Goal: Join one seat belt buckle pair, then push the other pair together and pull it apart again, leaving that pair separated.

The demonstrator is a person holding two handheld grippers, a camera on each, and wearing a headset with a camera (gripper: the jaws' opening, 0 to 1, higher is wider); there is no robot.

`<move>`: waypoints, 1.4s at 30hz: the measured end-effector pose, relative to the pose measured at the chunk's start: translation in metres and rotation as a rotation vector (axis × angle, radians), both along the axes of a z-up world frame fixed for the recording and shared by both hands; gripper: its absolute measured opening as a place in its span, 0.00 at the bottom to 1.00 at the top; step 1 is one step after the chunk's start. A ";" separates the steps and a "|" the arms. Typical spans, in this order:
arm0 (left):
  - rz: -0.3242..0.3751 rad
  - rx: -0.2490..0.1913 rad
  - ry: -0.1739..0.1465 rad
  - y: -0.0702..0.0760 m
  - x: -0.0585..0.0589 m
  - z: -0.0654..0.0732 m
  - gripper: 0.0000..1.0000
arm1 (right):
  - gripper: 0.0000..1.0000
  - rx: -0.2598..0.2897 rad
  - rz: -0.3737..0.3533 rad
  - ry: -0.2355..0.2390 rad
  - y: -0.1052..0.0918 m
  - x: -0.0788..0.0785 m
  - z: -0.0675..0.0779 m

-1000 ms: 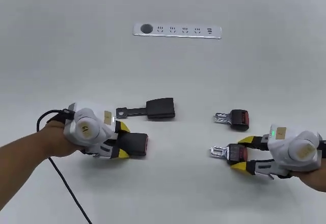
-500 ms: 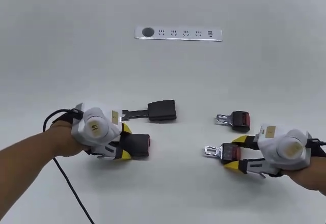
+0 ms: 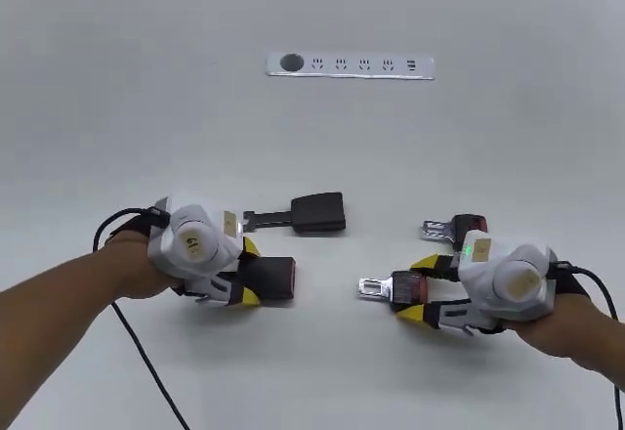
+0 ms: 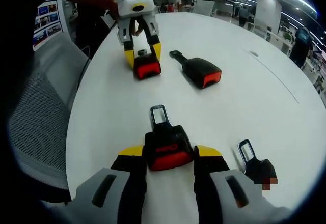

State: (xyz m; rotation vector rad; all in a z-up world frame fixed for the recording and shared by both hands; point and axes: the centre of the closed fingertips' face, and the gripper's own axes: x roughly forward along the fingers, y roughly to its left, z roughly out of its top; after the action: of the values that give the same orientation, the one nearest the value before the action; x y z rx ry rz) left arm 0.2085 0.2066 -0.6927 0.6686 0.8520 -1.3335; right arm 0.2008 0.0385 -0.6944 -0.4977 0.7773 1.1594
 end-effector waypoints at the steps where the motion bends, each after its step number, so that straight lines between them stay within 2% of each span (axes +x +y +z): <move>1: 0.000 0.001 0.001 0.000 0.000 0.000 0.34 | 0.35 0.004 0.001 -0.003 0.003 0.002 0.000; 7: 0.001 0.009 0.002 -0.001 -0.001 0.000 0.34 | 0.35 0.022 0.017 -0.002 0.019 0.003 0.006; 12: -0.002 0.018 0.009 -0.001 -0.002 0.000 0.34 | 0.35 0.040 0.026 -0.003 0.036 0.005 0.003; 14: -0.016 0.037 0.003 -0.001 -0.002 0.000 0.34 | 0.35 0.043 0.031 -0.008 0.043 0.006 0.002; 18: -0.018 0.043 0.002 -0.001 -0.002 0.000 0.34 | 0.35 0.063 0.038 -0.014 0.056 0.009 -0.001; 25: -0.023 0.065 0.007 0.000 -0.001 0.000 0.34 | 0.35 0.096 0.055 -0.016 0.080 0.005 -0.004; 28: -0.046 0.077 0.000 -0.001 -0.003 0.000 0.34 | 0.35 0.112 0.056 -0.012 0.083 0.008 -0.003; 32: -0.038 0.081 0.012 -0.003 -0.003 0.000 0.34 | 0.35 0.124 0.054 -0.012 0.091 0.007 -0.002; 33: -0.071 0.093 -0.005 -0.002 -0.002 -0.001 0.34 | 0.35 0.121 0.054 -0.015 0.090 0.007 -0.001; 38: -0.054 0.113 -0.007 -0.002 -0.003 -0.002 0.34 | 0.35 0.136 0.042 -0.005 0.087 0.008 0.001; 40: -0.038 0.119 0.005 -0.001 -0.003 -0.002 0.34 | 0.35 0.145 0.033 0.008 0.088 0.009 0.002; 42: -0.048 0.135 0.004 -0.001 -0.002 -0.003 0.34 | 0.35 0.144 0.037 0.004 0.090 0.010 0.001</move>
State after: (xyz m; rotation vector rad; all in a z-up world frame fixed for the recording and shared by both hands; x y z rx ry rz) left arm 0.2065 0.2060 -0.6961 0.7957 0.9403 -1.3289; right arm 0.2105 0.1289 -0.6930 -0.3911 0.6849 1.2417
